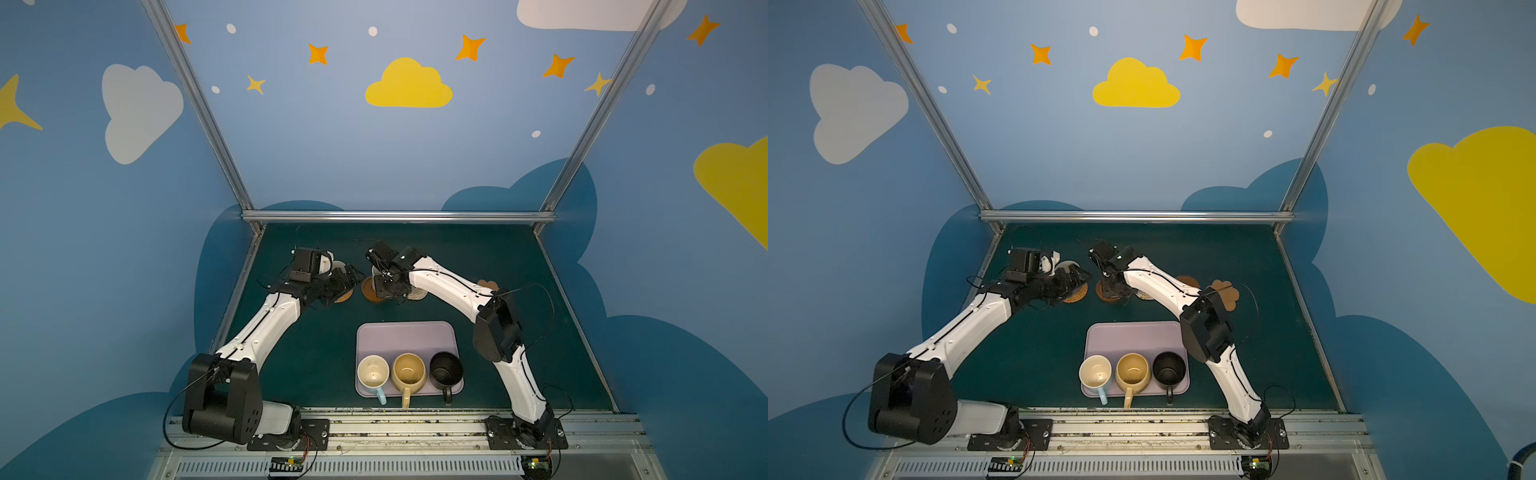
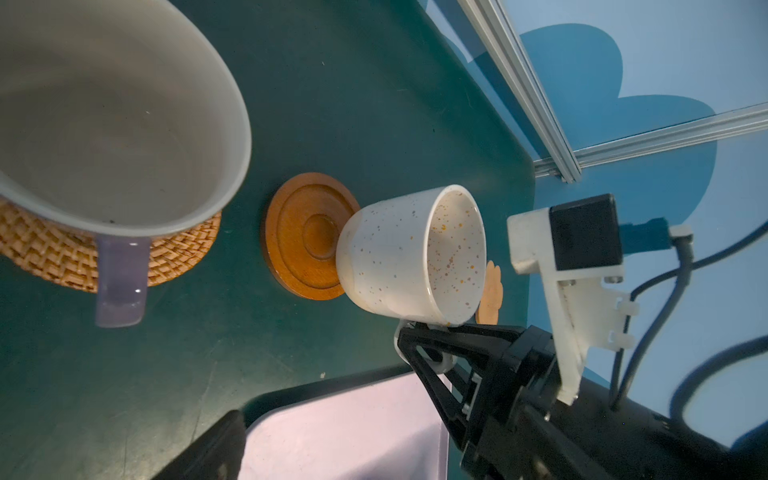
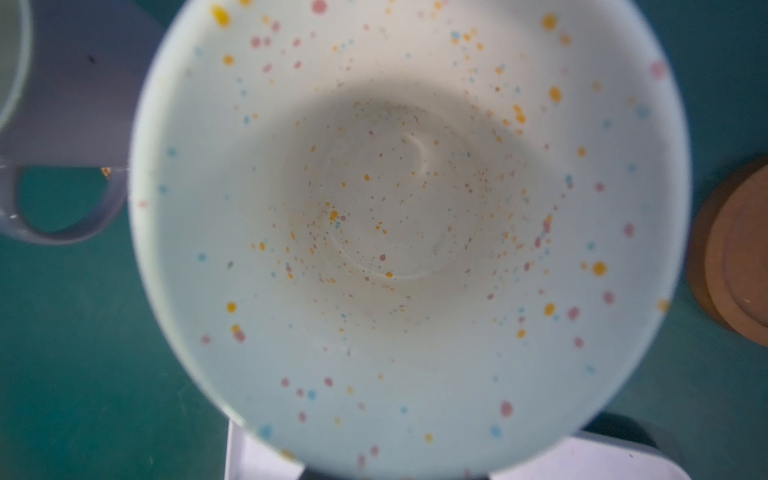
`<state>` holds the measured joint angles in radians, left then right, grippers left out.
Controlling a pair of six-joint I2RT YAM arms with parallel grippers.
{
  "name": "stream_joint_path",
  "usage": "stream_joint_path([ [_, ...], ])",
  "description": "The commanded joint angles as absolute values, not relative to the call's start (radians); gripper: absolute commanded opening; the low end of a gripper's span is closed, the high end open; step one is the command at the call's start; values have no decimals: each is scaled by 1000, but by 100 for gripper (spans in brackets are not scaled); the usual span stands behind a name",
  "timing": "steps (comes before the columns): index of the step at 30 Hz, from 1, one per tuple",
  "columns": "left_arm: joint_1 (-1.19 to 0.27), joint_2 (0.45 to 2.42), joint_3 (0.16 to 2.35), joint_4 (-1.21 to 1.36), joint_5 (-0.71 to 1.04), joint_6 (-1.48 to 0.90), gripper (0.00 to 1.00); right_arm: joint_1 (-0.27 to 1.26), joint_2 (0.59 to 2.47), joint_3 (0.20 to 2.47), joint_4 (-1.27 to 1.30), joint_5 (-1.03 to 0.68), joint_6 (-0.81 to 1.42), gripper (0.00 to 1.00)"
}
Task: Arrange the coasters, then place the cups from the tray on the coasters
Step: 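Carry the white speckled mug over the brown wooden coaster with the right gripper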
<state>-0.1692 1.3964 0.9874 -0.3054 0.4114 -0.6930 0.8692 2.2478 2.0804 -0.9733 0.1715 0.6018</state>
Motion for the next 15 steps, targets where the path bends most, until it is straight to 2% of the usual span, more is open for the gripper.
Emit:
stream_joint_path([
  [1,-166,1401,1021,-312,382,-661,100,859,2248,2142,-925,181,609,0],
  [15,-169,1374,991,-330,356,-654,100,862,2344,2239,-956,153,620,0],
])
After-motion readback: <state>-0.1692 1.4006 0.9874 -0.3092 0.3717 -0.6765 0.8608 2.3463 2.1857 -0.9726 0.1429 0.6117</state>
